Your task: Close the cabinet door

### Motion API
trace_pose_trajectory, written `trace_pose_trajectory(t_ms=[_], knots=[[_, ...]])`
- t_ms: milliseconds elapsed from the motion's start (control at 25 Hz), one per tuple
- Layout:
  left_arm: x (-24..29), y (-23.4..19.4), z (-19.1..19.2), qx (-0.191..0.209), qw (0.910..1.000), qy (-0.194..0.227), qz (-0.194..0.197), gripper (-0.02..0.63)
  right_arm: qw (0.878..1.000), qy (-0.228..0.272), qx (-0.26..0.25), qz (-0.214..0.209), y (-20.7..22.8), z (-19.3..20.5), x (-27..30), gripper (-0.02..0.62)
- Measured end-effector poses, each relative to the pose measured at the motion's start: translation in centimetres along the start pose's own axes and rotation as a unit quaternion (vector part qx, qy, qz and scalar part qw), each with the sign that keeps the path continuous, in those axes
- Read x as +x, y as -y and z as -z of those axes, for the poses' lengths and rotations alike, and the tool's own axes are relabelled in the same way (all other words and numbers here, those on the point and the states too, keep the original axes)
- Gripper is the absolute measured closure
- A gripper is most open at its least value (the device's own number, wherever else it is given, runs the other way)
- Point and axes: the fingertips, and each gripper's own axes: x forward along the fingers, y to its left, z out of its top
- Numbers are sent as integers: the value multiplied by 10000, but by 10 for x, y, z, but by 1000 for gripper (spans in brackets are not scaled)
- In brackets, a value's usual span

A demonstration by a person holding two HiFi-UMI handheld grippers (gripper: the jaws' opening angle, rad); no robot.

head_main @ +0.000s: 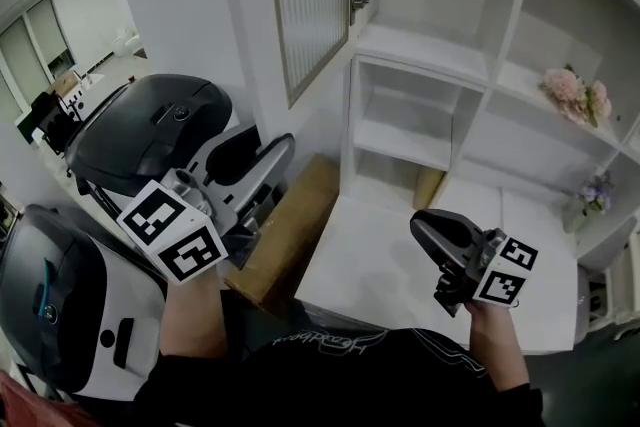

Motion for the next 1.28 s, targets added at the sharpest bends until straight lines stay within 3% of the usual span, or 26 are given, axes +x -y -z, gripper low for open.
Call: trace_pose_trajectory(t_ms=[360, 760, 1280], knots=[[11, 18, 1, 55, 9998, -39, -162, 456, 10000, -31, -75, -13, 5, -11, -25, 535], [45, 59, 8, 281, 9967, -175, -738, 450, 9989, -98, -47, -449, 21, -26, -62, 534], [67, 85, 10, 273, 9898, -66, -1398, 445, 9971, -51, 25, -755, 31, -39, -99, 535]])
